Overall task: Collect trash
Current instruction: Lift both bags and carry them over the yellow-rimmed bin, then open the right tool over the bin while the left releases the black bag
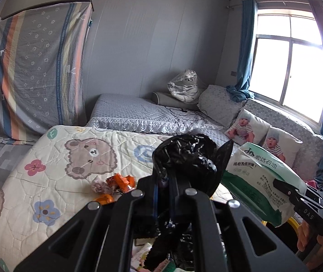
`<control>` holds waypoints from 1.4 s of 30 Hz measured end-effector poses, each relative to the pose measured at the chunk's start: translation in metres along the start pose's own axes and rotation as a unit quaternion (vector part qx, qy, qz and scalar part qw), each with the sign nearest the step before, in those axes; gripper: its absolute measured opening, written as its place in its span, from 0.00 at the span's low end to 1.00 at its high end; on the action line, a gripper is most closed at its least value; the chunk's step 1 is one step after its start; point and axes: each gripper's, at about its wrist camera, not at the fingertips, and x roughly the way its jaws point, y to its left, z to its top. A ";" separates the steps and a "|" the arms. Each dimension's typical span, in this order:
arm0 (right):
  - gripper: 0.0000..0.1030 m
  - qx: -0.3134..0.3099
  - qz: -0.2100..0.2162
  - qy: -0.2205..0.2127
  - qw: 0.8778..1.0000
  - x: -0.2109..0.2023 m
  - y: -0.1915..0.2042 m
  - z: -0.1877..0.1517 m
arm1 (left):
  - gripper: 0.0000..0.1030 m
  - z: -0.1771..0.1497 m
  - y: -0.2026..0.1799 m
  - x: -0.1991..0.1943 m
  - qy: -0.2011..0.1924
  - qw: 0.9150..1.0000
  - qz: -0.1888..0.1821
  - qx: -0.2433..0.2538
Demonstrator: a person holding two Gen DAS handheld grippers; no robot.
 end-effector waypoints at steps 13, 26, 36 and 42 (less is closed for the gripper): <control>0.16 0.047 -0.109 -0.003 0.993 -0.063 -0.078 -0.035 | 0.06 -0.024 -0.114 0.030 0.040 0.991 -0.110 0.060; 0.16 0.109 -0.219 0.027 0.969 -0.124 -0.149 -0.090 | 0.06 -0.066 -0.220 0.061 0.092 0.968 -0.209 0.107; 0.17 0.140 -0.251 0.081 0.954 -0.130 -0.174 -0.130 | 0.06 -0.105 -0.280 0.097 0.141 0.953 -0.234 0.133; 0.17 0.151 -0.261 0.113 0.947 -0.126 -0.186 -0.148 | 0.06 -0.127 -0.303 0.118 0.171 0.945 -0.234 0.151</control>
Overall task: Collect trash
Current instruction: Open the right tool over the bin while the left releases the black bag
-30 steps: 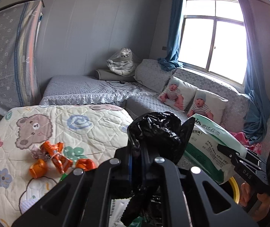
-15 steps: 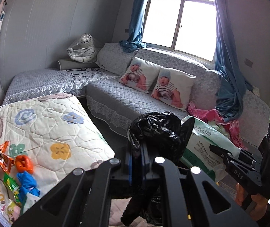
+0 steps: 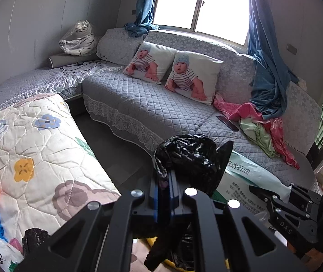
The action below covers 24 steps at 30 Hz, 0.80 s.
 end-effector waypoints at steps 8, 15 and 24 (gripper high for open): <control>0.19 0.003 -0.011 0.043 0.999 0.018 -0.008 -0.010 | 0.06 -0.006 -0.015 0.035 0.036 0.999 -0.011 0.003; 0.29 0.009 -0.014 0.063 0.998 0.032 -0.013 -0.013 | 0.19 -0.008 -0.011 0.053 0.055 0.998 -0.005 -0.007; 0.55 0.017 -0.014 0.061 0.998 0.030 -0.017 -0.009 | 0.57 -0.005 -0.003 0.058 0.051 0.998 0.022 -0.025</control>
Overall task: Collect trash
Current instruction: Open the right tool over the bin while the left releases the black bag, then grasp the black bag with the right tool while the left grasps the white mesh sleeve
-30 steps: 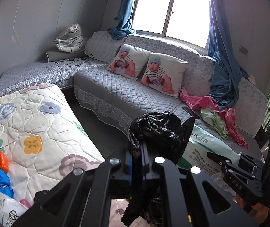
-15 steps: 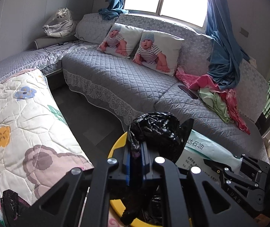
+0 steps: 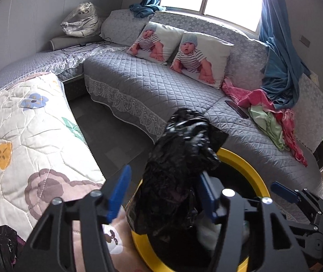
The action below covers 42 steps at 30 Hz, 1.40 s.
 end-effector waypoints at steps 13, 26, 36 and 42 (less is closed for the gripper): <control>0.57 0.020 -0.020 -0.025 0.999 -0.023 -0.011 0.004 | 0.89 0.003 0.001 0.001 0.001 1.000 0.004 -0.009; 0.59 0.032 -0.036 -0.043 0.998 -0.042 -0.023 0.002 | 0.93 0.002 -0.001 0.007 0.029 1.000 0.009 -0.006; 0.59 0.029 -0.039 -0.048 0.998 -0.047 -0.020 0.003 | 0.93 0.003 0.003 0.003 0.021 0.999 0.025 0.000; 0.59 0.024 -0.036 -0.050 0.998 -0.049 -0.016 0.007 | 0.93 0.006 0.007 -0.009 -0.001 1.000 0.021 -0.003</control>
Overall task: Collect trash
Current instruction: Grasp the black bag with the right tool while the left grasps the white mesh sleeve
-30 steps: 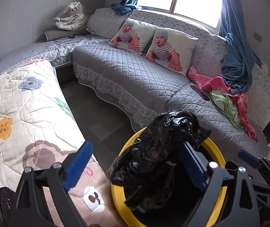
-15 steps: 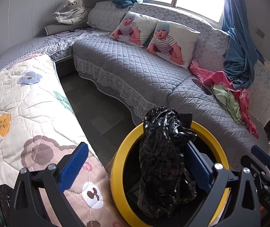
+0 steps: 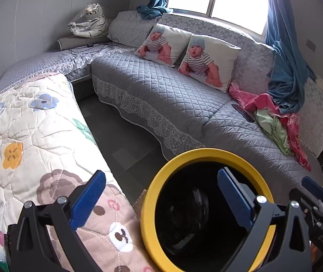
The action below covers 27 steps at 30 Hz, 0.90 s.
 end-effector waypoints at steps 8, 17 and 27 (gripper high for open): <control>0.64 -0.025 0.017 -0.016 0.999 -0.009 0.023 0.009 | 0.93 0.002 0.025 -0.033 -0.029 0.999 -0.003 -0.034; 0.65 -0.087 0.078 -0.044 0.992 -0.025 0.090 0.016 | 0.93 -0.012 0.096 -0.115 -0.085 0.992 0.057 -0.069; 0.67 -0.187 0.195 -0.058 0.961 -0.041 0.206 -0.007 | 0.93 -0.064 0.196 -0.215 -0.122 0.969 0.170 -0.133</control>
